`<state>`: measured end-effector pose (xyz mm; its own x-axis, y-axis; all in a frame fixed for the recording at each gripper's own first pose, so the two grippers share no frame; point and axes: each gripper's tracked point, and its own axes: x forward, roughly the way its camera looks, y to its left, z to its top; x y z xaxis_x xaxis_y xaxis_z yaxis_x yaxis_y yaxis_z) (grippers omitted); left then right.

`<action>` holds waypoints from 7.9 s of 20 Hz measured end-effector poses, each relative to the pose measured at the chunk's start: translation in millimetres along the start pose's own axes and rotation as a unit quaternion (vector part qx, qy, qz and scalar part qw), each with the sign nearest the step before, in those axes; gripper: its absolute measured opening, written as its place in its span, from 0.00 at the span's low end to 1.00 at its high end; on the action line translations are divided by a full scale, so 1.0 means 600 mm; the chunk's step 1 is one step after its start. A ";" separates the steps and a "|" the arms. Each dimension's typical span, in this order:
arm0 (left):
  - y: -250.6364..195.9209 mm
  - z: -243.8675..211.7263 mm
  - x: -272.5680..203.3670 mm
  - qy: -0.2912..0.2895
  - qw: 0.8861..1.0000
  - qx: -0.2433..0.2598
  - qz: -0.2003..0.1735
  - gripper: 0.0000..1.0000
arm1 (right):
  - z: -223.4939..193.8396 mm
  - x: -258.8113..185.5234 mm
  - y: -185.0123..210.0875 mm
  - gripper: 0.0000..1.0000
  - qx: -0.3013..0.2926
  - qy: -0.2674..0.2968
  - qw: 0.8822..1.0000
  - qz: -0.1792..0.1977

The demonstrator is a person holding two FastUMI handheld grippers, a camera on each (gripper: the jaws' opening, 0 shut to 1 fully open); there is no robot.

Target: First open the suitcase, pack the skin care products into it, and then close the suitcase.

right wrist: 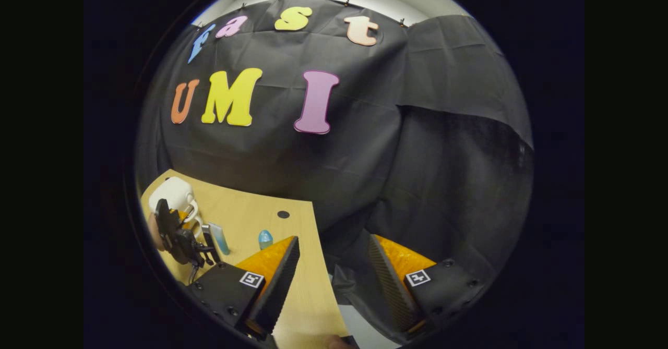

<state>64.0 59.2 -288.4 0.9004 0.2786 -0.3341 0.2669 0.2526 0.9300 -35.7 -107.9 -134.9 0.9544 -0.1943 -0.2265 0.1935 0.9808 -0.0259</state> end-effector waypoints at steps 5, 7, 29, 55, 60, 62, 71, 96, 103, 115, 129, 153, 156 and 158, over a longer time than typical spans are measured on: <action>0.099 -0.016 -0.035 -0.025 0.997 -0.073 -0.001 0.03 | 0.033 -0.009 0.031 0.80 0.005 -0.012 1.000 -0.020; 0.158 -0.035 -0.046 -0.034 0.993 -0.111 0.002 0.03 | 0.047 -0.015 0.053 0.80 0.011 -0.018 0.999 -0.030; 0.313 -0.633 0.093 -0.007 0.886 -0.460 -0.065 0.03 | 0.066 -0.036 0.318 0.80 -0.007 0.034 0.998 -0.047; 0.082 -0.782 0.125 0.081 0.567 -0.810 -0.126 0.91 | -0.048 -0.066 0.272 0.80 -0.049 0.093 0.993 -0.051; 0.154 -0.648 0.054 0.021 0.623 -0.772 -0.129 0.94 | -0.072 -0.018 0.268 0.80 -0.063 0.097 0.993 -0.006; 0.162 -0.568 0.028 -0.007 0.648 -0.748 -0.147 0.95 | -0.083 -0.002 0.263 0.80 -0.063 0.105 0.992 0.013; 0.117 -0.173 -0.063 -0.105 0.661 -0.685 -0.290 0.98 | -0.122 0.054 0.207 0.80 -0.077 0.119 0.988 0.061; -0.154 0.273 0.029 -0.127 0.758 -0.521 -0.372 0.73 | -0.251 0.224 0.190 0.80 -0.082 0.157 0.971 0.160; -0.166 0.279 0.023 -0.102 0.748 -0.525 -0.392 0.56 | -0.226 0.284 0.262 0.80 -0.022 0.122 0.970 0.211; -0.115 0.239 -0.036 -0.089 0.751 -0.537 -0.373 0.47 | -0.260 0.336 0.296 0.37 0.003 0.146 0.974 0.174; 0.011 -0.153 0.046 0.061 0.784 -0.560 -0.260 0.47 | -0.212 0.202 0.336 0.34 0.036 0.160 0.978 0.126; -0.099 -0.295 0.136 0.233 0.766 -0.518 -0.302 0.47 | -0.200 0.048 0.358 0.34 -0.025 0.154 0.983 0.098; -0.117 -0.301 0.140 0.240 0.754 -0.527 -0.308 0.47 | -0.213 0.043 0.345 0.37 -0.021 0.166 0.982 0.091; -0.113 -0.297 0.142 0.235 0.754 -0.531 -0.307 0.47 | -0.211 0.035 0.341 0.37 -0.019 0.165 0.982 0.086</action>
<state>61.6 230.7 -407.3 0.4320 0.0404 -0.9010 -0.0664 0.9977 0.0129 -4.7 91.4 -268.0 0.8452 -0.0148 -0.5343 0.0208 0.9998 0.0052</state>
